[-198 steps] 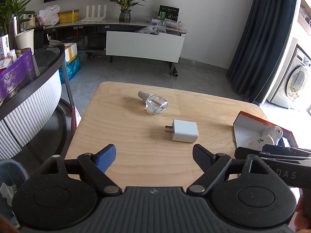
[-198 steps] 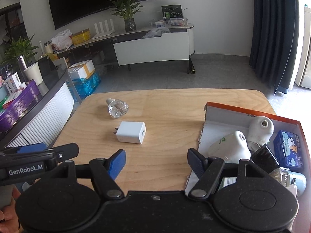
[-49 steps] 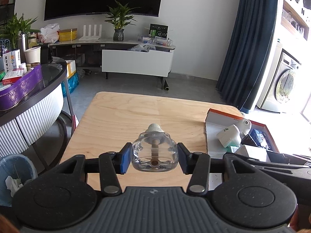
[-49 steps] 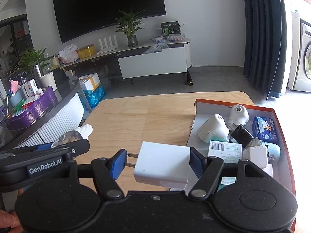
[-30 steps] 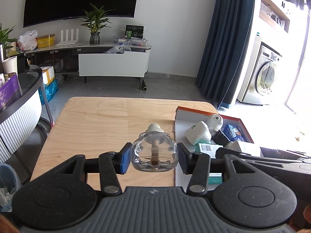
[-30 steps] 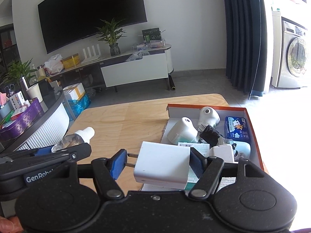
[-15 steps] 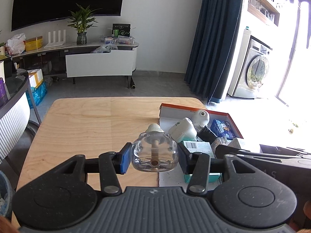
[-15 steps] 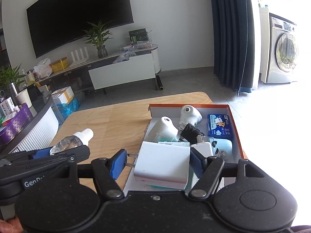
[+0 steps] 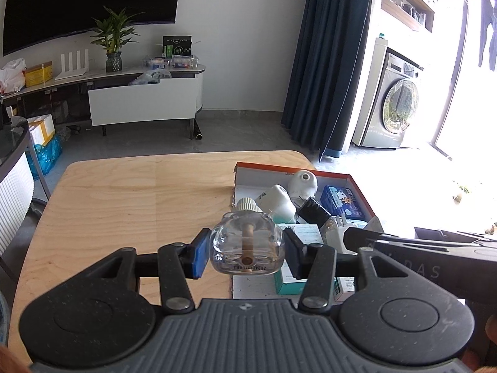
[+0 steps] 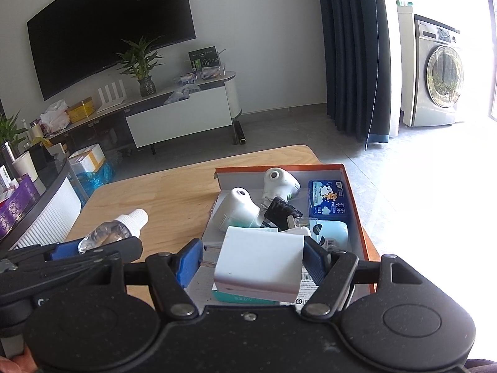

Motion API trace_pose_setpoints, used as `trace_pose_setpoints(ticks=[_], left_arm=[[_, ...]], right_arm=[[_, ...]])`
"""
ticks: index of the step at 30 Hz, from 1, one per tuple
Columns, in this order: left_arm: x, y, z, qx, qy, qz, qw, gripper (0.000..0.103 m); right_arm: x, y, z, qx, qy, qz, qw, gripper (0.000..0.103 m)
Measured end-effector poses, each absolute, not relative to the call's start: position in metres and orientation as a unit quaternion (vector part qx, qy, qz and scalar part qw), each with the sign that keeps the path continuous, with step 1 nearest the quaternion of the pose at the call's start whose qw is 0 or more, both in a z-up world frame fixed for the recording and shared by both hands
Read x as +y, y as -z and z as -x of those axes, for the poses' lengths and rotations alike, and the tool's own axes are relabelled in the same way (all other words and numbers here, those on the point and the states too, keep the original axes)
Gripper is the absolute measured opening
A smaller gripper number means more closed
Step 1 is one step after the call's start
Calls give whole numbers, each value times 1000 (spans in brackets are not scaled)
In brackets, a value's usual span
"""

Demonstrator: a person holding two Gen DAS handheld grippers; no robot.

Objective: Organize rigid objects
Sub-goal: 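Carry the white charger and glass bottle with both tools over the box, then lower and release the charger with the right tool while the left tool releases the bottle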

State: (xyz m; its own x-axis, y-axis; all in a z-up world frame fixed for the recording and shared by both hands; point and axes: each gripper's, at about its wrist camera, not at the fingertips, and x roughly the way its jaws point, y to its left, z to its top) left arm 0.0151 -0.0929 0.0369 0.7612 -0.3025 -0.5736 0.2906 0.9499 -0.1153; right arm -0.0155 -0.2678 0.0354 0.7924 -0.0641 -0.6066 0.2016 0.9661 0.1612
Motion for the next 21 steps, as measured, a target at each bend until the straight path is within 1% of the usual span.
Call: trace_pose_setpoints(ticks=[21], left_arm=[[-129, -28, -23, 322, 199, -10, 926, 49]], right_arm=[[-310, -33, 13, 313, 109, -131, 934, 82]])
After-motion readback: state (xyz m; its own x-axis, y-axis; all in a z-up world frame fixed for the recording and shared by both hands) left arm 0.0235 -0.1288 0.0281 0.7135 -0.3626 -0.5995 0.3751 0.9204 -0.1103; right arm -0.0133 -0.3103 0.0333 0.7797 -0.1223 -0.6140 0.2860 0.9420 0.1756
